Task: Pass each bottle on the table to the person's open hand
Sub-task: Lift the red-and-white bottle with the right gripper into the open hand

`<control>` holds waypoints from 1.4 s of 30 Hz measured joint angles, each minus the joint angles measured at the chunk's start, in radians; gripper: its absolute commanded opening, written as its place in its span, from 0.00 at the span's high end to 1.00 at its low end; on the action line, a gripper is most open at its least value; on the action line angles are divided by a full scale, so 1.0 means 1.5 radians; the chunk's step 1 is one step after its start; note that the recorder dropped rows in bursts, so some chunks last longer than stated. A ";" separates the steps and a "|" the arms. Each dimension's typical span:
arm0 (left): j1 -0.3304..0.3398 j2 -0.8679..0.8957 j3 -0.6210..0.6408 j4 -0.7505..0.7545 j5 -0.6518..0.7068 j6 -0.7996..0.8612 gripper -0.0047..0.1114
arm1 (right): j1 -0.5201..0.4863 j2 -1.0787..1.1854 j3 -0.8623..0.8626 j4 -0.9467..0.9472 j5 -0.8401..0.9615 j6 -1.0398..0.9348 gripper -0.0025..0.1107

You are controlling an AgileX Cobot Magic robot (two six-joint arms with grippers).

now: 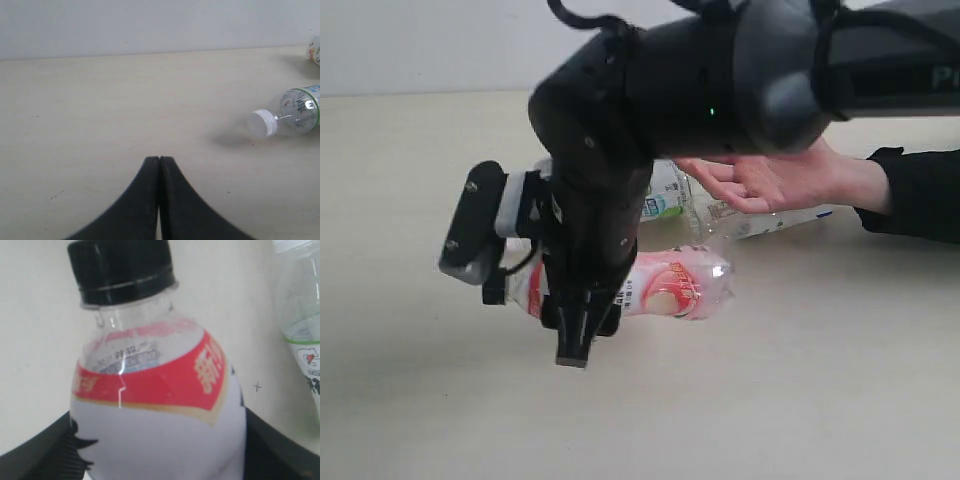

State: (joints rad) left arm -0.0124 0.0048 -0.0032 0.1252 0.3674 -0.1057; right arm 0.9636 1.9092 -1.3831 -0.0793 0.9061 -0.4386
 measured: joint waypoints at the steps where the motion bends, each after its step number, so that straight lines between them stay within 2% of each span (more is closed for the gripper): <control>1: 0.000 0.000 0.000 0.000 0.000 0.000 0.94 | 0.000 0.000 -0.034 0.035 0.041 0.026 0.98; 4: 0.000 0.000 0.000 0.000 0.000 0.000 0.94 | -0.004 -0.006 -0.113 0.053 0.142 0.124 0.98; 8: 0.000 0.000 0.000 0.000 0.000 0.000 0.94 | -0.043 -0.039 -0.139 0.058 0.184 0.150 0.98; 15: 0.000 0.000 0.000 0.000 0.000 0.000 0.94 | -0.238 -0.128 -0.145 0.053 0.193 0.276 0.98; 21: 0.000 0.000 0.000 0.000 0.000 0.000 0.94 | -0.321 -0.098 -0.148 0.057 0.187 0.375 0.98; 36: 0.000 0.000 0.000 0.000 0.000 0.000 0.94 | -0.335 0.022 -0.148 0.053 0.123 0.454 0.97; 39: 0.000 0.000 0.000 0.000 0.000 0.000 0.94 | -0.335 0.029 -0.148 0.034 0.112 0.486 0.92; 42: 0.000 0.000 0.000 0.000 0.000 0.000 0.94 | -0.335 0.031 -0.148 0.026 0.109 0.497 0.82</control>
State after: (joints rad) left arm -0.0124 0.0048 -0.0032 0.1252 0.3674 -0.1057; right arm 0.4614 1.9555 -1.6052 -0.0403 1.0701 0.3063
